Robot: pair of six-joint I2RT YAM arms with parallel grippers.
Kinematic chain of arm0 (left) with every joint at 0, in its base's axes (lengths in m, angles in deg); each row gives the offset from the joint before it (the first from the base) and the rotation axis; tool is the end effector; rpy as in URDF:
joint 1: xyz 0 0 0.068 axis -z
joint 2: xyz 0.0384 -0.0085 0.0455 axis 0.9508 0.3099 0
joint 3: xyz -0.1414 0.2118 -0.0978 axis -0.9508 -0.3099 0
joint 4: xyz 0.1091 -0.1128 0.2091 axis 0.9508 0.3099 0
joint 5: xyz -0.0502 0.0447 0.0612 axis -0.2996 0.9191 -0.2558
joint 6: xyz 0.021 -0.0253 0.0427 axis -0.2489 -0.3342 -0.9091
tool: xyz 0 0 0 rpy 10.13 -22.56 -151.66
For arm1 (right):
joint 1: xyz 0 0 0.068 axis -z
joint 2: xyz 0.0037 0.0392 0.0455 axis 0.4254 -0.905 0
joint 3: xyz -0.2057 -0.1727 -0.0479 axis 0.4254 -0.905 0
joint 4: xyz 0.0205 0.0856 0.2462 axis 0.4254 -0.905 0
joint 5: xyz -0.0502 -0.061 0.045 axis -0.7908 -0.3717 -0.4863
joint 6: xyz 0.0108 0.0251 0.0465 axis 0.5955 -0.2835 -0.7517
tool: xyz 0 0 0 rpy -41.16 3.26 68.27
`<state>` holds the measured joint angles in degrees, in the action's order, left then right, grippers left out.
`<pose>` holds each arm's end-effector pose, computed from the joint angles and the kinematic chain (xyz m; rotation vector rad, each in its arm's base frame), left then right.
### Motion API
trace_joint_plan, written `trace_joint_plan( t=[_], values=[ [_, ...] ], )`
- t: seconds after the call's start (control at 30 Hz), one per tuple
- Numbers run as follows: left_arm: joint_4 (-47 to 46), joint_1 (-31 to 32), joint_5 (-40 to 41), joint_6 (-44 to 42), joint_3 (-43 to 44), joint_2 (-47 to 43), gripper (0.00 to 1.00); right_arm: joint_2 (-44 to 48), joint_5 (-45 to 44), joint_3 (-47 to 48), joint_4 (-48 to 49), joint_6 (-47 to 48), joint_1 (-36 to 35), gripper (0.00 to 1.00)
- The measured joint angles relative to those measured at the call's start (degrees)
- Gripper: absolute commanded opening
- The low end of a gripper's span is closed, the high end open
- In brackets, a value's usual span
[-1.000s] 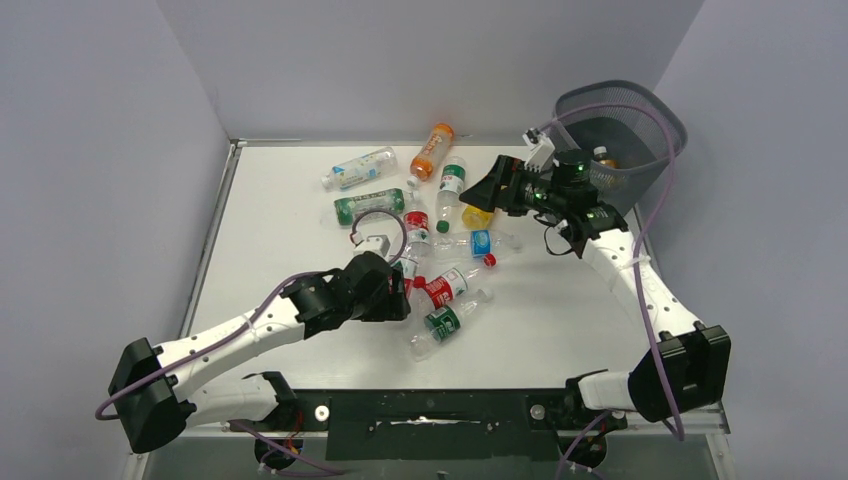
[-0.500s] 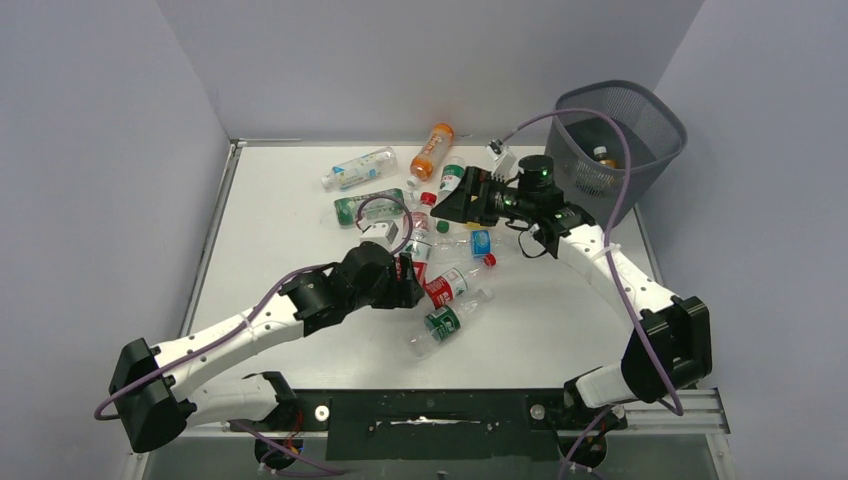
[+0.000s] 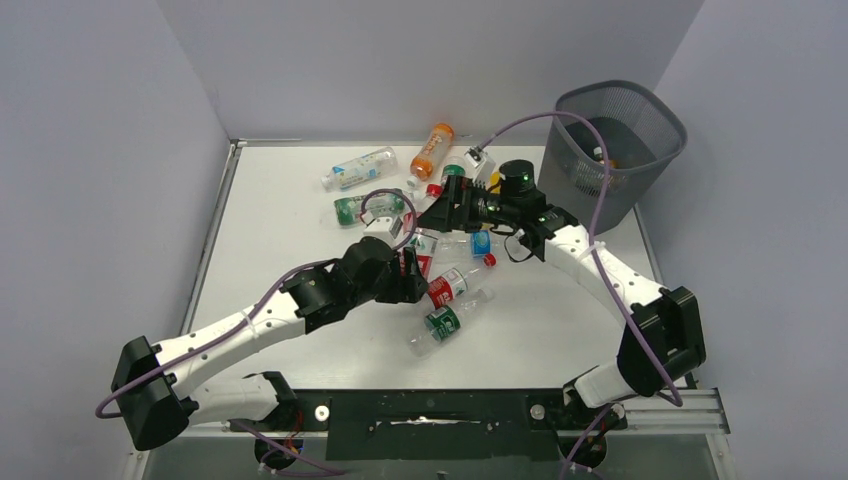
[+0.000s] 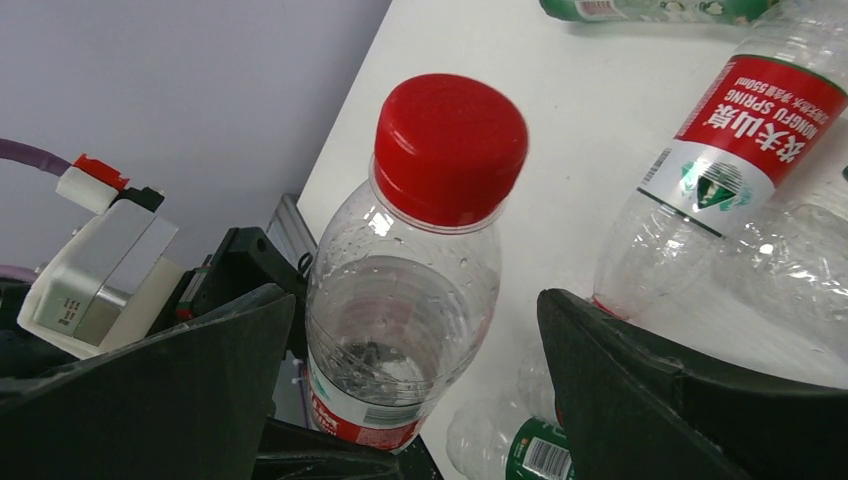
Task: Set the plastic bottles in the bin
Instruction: Place the plastic bottle in the trash bin.
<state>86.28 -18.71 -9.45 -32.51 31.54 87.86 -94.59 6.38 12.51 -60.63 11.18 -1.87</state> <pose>0.1557 -0.1976 0.2867 0.1119 2.3110 -0.6989 0.2917 0.1730 0.3146 -0.1991 2.1685 1.3710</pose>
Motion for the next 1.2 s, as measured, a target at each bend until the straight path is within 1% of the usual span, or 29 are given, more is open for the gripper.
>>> trace_joint_plan(
  t=[0.1,0.13,0.2,0.47,0.53,0.6,0.67,0.77,1.03,1.1,1.2],
  values=[
    [-0.1,0.0,0.0,-0.3,0.4,0.2,0.55,-0.5,0.0,0.0,0.0,0.0,-1.3,0.99],
    [-0.3,0.0,0.0,-0.3,0.5,0.2,0.55,-0.6,0.0,0.0,0.0,0.1,-1.8,0.97],
    [-0.5,0.0,0.0,-0.4,0.5,0.2,0.55,-1.0,0.0,0.0,0.0,0.1,-2.5,0.90],
    [-0.1,0.0,1.0,-1.5,0.5,0.2,0.58,-2.2,0.1,0.1,0.0,0.2,-4.5,0.54],
    [0.2,-0.1,1.2,-1.8,0.5,0.2,0.59,-2.8,0.3,0.5,0.0,0.2,-4.5,0.50],
    [0.6,-0.3,1.4,-2.1,1.0,0.2,0.64,-3.0,0.3,0.8,0.0,0.0,-4.5,0.49],
    [1.0,-0.5,1.4,-2.6,1.6,0.3,0.73,-3.1,0.3,1.4,0.0,0.1,-4.5,0.47],
    [1.1,-0.9,1.4,-3.5,2.4,0.3,0.79,-3.1,0.0,2.5,-0.2,0.5,-4.5,0.46],
    [1.8,-1.7,1.8,-5.6,5.1,-1.4,0.81,-3.0,-1.8,6.1,-5.9,3.6,-2.9,0.45],
    [2.0,-2.0,2.1,-5.8,5.8,-2.3,0.82,-3.1,-2.0,7.8,-8.2,4.8,-0.7,0.45],
    [2.4,-2.1,2.7,-6.2,6.6,-4.2,0.82,-3.1,-2.3,11.8,-11.9,6.7,4.6,0.46]
  ],
)
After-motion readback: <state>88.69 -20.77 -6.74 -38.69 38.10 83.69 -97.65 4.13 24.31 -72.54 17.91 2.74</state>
